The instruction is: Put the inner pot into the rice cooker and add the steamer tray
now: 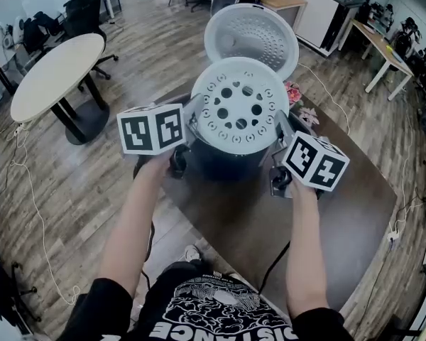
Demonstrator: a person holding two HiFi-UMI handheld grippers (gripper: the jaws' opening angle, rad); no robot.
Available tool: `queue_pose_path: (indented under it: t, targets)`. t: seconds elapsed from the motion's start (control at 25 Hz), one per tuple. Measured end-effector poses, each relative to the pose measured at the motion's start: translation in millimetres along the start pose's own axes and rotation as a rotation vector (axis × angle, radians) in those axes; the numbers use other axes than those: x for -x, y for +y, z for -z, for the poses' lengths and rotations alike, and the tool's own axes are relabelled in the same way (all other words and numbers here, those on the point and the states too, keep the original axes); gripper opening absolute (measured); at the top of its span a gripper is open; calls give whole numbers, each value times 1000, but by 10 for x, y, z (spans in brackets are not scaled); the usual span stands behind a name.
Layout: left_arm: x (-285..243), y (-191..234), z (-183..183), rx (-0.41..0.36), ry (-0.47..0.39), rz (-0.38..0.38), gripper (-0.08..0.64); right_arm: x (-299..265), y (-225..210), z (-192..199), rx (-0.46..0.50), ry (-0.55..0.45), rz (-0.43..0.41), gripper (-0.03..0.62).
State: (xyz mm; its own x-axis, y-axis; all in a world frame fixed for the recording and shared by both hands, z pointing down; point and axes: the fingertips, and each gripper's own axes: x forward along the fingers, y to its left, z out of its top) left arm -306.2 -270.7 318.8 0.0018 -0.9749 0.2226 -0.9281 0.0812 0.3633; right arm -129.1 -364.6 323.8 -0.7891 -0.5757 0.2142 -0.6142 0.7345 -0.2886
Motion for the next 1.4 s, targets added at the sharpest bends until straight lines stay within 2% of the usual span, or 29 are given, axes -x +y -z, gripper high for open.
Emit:
queue_pose_path:
  t: [0.36, 0.84, 1.4]
  targets:
    - [-269, 190, 123, 8, 40, 6, 69, -241, -115, 130, -26, 31, 25, 69]
    - [-438, 341, 290, -34, 123, -5, 69, -396, -200, 345, -22, 109, 66, 77]
    - [-593, 348, 357, -75, 143, -14, 81, -484, -309, 450, -28, 156, 57, 98]
